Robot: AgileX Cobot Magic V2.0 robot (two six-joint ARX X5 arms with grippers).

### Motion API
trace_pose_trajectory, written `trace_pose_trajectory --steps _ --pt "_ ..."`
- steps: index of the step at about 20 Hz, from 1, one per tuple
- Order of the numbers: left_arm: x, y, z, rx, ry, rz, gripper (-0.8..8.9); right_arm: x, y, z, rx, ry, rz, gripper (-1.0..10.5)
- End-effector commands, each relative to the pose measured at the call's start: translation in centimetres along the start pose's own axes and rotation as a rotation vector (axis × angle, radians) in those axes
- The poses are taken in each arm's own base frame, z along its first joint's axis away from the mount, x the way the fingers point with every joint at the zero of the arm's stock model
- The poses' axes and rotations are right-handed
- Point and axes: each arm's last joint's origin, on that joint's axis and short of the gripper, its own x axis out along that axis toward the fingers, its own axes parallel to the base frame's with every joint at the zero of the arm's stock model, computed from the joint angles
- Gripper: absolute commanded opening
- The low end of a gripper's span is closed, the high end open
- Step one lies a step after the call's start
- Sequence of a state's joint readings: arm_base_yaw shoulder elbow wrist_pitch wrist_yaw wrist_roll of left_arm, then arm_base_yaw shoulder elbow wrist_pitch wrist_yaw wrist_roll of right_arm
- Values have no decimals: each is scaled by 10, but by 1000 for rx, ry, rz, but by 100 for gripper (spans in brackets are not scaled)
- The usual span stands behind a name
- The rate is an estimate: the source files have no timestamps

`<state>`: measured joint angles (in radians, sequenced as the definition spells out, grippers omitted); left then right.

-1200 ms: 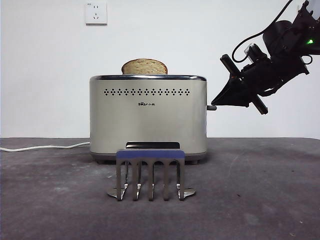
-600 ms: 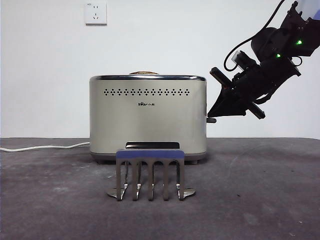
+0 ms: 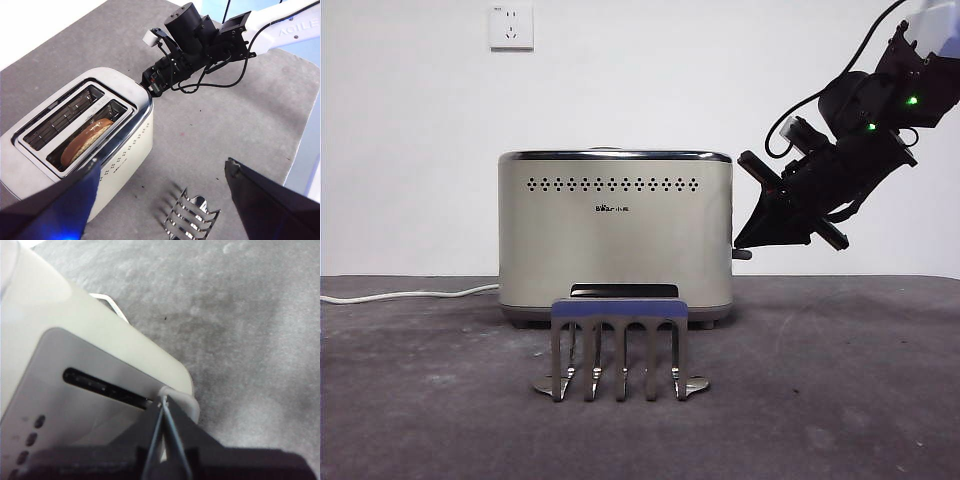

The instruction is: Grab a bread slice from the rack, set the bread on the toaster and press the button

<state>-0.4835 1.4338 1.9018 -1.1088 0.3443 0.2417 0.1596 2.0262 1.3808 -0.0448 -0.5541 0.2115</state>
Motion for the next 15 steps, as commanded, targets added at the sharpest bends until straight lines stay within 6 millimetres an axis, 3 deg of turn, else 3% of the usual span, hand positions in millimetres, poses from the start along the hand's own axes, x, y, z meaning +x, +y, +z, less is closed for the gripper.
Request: trace_pose_trajectory --steps 1,15 --pt "2 0 -2 -11 11 -6 417 18 -15 -31 62 126 -51 -12" --pt "2 0 -2 -10 12 -4 417 18 -15 -32 67 131 -28 -12"
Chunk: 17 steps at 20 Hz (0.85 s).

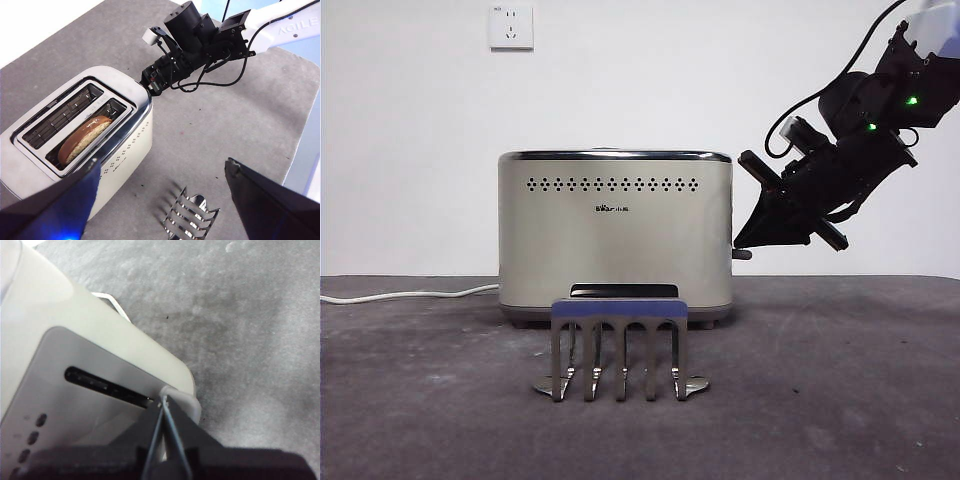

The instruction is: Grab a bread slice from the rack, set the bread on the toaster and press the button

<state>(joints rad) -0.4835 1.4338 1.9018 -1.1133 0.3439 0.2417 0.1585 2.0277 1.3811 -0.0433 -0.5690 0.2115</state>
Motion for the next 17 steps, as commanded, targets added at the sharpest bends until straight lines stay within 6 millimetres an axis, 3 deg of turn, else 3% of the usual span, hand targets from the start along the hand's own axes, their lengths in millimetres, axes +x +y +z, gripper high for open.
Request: trace_pose_trajectory --steps 1,4,8,13,17 --pt "2 0 -1 -9 8 -4 417 17 -15 -31 67 128 -41 -12" --pt "2 0 -1 -9 8 -3 417 14 -13 -27 57 111 -36 -12" --pt "2 0 -2 -10 11 -3 417 -18 14 2 -16 -5 -14 -12" --pt "2 0 -2 -11 14 -4 417 -95 71 35 -118 -142 15 -12" --pt "2 -1 -5 -23 46 -13 409 -164 116 27 -181 -97 3 -12"
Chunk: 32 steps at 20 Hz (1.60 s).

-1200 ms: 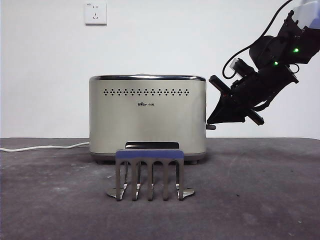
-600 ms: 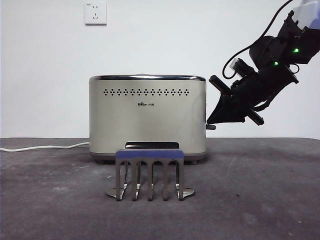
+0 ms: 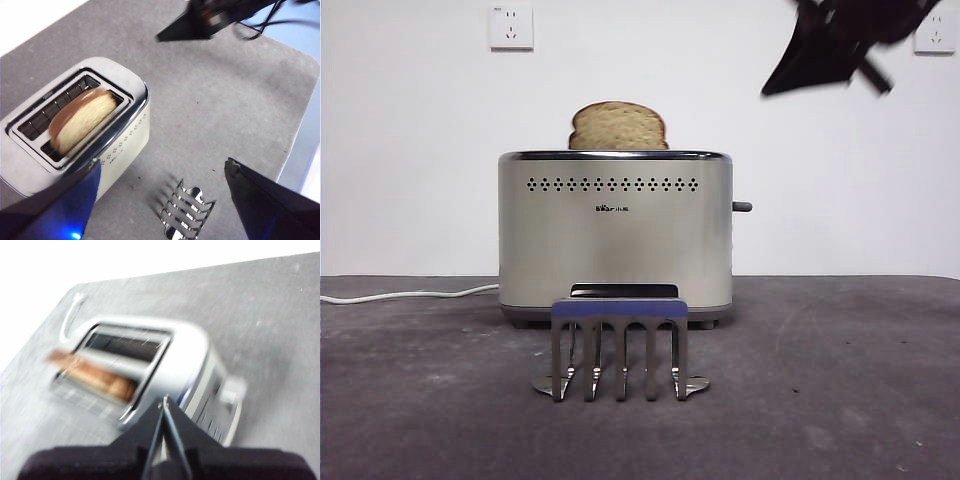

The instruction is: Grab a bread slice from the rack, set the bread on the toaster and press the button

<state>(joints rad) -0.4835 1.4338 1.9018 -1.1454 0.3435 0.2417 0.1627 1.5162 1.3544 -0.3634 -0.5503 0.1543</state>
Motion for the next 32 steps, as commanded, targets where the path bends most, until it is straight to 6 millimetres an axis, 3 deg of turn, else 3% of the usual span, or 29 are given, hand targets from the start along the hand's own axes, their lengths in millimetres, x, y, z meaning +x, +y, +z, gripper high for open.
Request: trace_pose_trajectory --steps 1,6,12,15,16,32 --pt "2 0 -3 -16 26 -10 409 -30 19 -8 -45 72 -4 -12" --pt "2 -3 -11 -45 105 -32 407 -91 52 -33 -70 248 -8 -11" --pt "1 -4 -16 -64 155 -44 367 -118 66 -53 -69 379 2 -11" --pt "1 -4 -16 -64 157 -44 39 -122 69 -53 -73 372 1 -10" --pt "1 -4 -16 -64 156 -44 -13 -123 69 -53 -76 368 1 1" --pt "1 -2 -13 -54 130 -20 -3 -123 69 -53 -76 367 -6 1"
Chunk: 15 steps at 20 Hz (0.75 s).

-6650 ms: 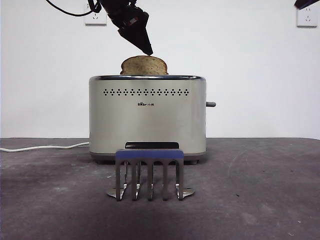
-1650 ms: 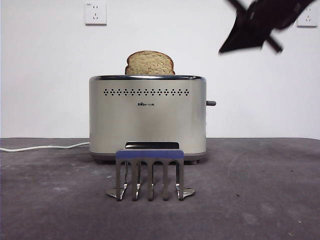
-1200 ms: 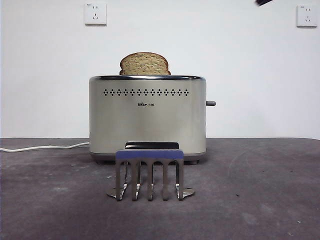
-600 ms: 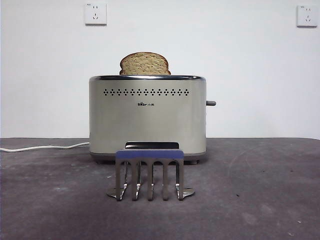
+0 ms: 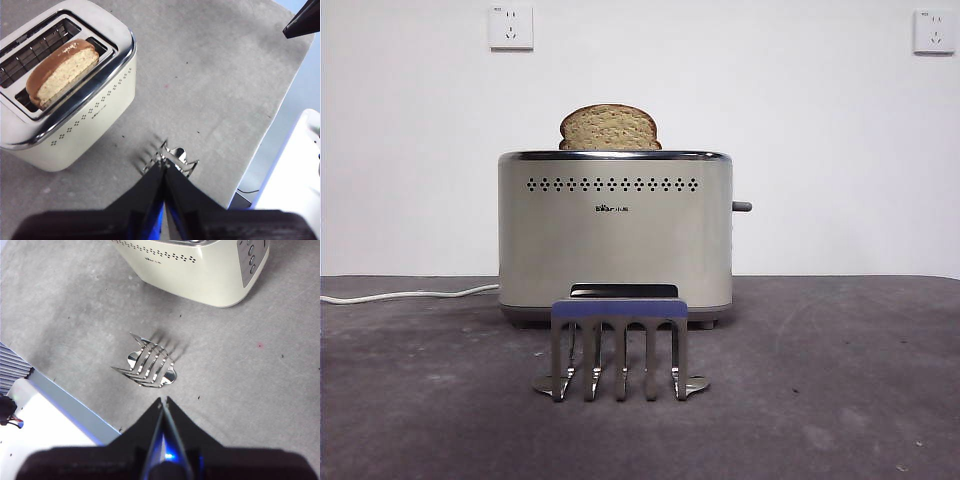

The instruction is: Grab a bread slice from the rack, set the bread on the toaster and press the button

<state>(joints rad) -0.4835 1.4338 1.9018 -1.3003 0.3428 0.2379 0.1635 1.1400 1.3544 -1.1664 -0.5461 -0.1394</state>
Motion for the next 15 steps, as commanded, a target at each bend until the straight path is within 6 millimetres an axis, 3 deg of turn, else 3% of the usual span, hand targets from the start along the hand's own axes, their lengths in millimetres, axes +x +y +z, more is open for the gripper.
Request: trace_pose_trajectory --steps 1,4,8,12,15 --pt "-1 3 1 1 -19 49 -3 2 -1 -1 -8 3 -1 1" --pt "-23 6 3 19 -132 199 -3 2 -1 -1 -8 2 -1 1" --pt "-89 4 0 56 -452 383 -3 2 -1 -1 -8 2 -1 1" --pt "-145 -10 -30 31 -578 574 -3 2 -1 -1 -8 2 -1 1" --pt "-160 -22 -56 40 -670 711 -3 2 -1 -1 -8 2 -1 1"
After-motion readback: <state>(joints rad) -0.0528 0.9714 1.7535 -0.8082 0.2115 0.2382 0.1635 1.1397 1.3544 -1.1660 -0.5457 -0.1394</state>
